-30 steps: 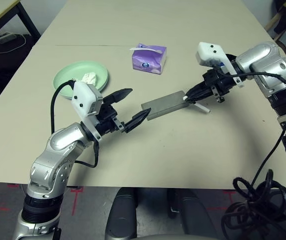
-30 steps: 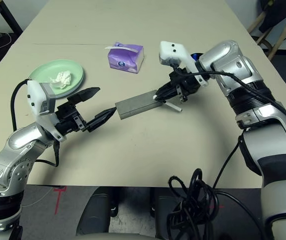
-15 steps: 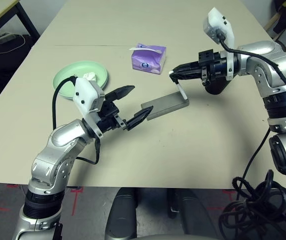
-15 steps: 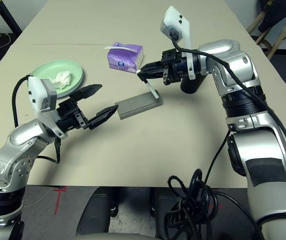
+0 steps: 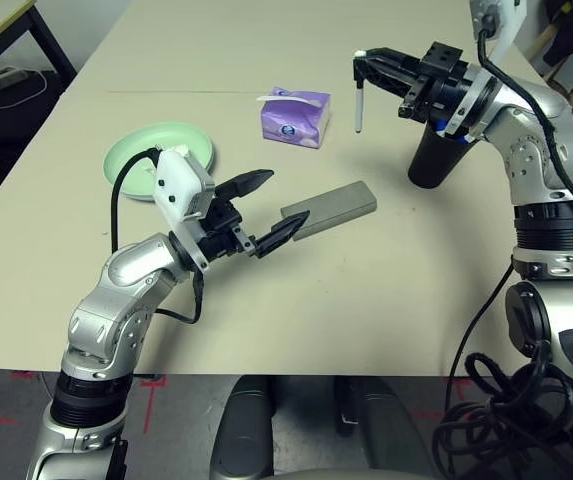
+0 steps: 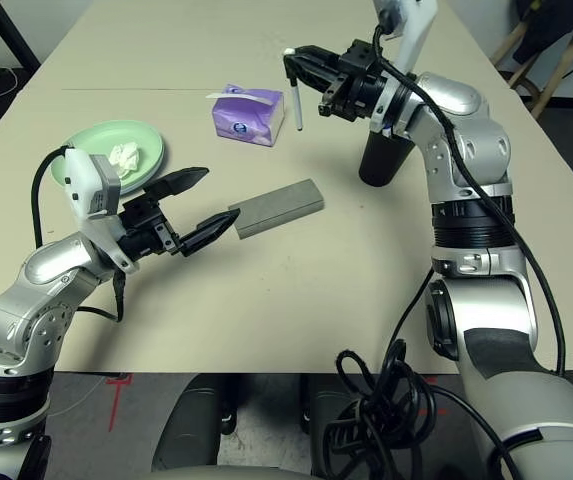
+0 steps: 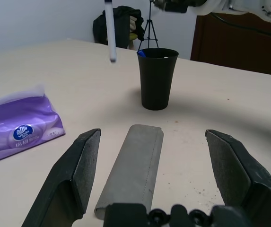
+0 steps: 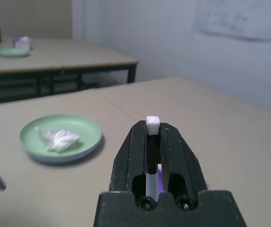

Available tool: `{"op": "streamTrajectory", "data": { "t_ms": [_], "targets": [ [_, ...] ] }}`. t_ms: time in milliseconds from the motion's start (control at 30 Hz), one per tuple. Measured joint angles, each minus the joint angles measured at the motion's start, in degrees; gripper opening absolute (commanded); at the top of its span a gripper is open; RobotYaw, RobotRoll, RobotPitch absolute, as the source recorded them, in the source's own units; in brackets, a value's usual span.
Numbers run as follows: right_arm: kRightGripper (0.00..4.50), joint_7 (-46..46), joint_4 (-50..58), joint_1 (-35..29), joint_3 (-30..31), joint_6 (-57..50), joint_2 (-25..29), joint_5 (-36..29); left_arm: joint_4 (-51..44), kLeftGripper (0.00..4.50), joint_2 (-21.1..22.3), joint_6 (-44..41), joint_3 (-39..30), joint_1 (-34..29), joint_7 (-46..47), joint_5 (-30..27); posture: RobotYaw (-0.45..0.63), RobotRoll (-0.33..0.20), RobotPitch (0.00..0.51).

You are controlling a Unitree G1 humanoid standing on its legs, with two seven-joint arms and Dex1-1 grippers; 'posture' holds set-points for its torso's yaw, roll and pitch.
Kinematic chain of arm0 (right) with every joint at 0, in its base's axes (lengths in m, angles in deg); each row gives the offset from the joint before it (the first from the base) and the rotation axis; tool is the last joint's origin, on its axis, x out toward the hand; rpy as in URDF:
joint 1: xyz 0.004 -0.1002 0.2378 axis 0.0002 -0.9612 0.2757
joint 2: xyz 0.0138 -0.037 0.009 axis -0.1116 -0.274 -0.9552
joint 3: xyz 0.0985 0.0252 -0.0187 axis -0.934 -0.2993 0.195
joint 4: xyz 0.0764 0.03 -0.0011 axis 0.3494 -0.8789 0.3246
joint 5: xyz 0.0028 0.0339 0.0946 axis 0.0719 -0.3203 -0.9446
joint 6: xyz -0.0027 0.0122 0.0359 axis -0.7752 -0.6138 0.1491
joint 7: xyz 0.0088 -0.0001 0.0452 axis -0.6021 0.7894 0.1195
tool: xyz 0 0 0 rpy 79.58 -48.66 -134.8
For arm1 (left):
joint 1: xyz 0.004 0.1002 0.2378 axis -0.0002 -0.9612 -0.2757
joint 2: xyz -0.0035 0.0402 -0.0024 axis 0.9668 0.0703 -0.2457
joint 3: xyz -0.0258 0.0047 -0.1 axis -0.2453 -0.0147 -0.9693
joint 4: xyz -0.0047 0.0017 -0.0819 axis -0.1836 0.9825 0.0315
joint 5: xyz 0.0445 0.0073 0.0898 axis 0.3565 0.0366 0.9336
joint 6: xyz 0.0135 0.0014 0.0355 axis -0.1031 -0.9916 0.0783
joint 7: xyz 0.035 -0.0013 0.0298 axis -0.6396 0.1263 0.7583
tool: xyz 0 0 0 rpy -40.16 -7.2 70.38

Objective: Organize and tidy the items on the table.

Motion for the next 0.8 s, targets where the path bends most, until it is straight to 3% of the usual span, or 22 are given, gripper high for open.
{"op": "streamTrajectory", "data": {
  "t_ms": [433, 800],
  "targets": [
    [0.27, -12.8, 1.1, -1.2, -5.0, 12.2, -0.4, 0.1, 0.6, 4.5, -0.2, 0.7, 0.4, 0.8, -1.0, 0.0, 0.03, 0.0, 0.154],
    [0.27, -17.3, 2.6, -3.9, -5.8, 15.3, 2.5, 0.5, 1.1, 4.5, -0.4, 0.9, 1.0, 1.1, -1.9, 0.0, 0.0, 0.0, 0.167]
  ]
}}
